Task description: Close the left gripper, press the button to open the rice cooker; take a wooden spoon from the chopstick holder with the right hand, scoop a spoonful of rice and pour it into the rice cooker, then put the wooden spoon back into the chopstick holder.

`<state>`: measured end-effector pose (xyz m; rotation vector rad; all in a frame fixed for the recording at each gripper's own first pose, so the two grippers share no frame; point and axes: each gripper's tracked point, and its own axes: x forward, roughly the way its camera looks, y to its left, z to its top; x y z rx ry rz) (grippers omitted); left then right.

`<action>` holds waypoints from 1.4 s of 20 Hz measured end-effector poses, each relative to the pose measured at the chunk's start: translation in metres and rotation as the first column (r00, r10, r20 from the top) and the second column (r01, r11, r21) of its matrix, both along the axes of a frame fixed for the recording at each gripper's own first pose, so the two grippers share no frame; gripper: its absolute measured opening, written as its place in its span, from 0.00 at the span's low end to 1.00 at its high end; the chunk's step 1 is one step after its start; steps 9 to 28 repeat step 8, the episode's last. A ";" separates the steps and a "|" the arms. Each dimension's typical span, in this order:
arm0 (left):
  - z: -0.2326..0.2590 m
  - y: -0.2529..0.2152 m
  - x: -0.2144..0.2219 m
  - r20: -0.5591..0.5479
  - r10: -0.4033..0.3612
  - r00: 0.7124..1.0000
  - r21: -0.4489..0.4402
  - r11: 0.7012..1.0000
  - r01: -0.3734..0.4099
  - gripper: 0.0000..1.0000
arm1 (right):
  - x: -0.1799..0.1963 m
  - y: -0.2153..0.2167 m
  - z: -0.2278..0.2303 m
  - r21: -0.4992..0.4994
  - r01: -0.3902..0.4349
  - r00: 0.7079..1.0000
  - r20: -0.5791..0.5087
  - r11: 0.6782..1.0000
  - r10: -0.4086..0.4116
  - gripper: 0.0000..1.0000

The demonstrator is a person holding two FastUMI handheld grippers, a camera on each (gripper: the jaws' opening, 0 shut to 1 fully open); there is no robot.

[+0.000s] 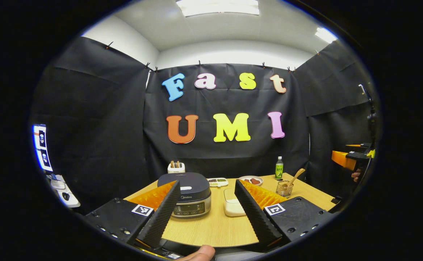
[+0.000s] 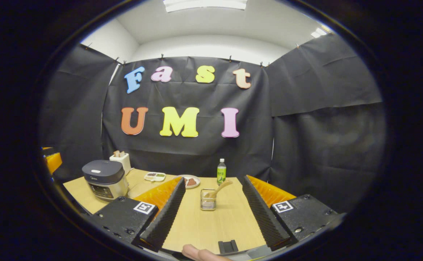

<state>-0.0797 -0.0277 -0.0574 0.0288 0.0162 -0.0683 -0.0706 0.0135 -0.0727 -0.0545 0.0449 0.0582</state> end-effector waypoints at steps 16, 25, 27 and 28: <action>-0.001 -0.001 0.003 -0.011 0.009 1.000 -0.008 1.000 -0.009 0.96 | 0.004 -0.009 -0.004 0.007 -0.001 1.000 -0.007 1.000 0.001 0.99; -0.001 -0.001 0.003 -0.011 0.009 1.000 -0.008 1.000 -0.009 0.96 | 0.004 -0.009 -0.004 0.007 -0.001 1.000 -0.007 1.000 0.001 0.99; -0.001 -0.001 0.003 -0.011 0.009 1.000 -0.008 1.000 -0.009 0.96 | 0.004 -0.009 -0.004 0.007 -0.001 1.000 -0.007 1.000 0.001 0.99; -0.001 -0.001 0.003 -0.011 0.009 1.000 -0.008 1.000 -0.009 0.96 | 0.004 -0.009 -0.004 0.007 -0.001 1.000 -0.007 1.000 0.001 0.99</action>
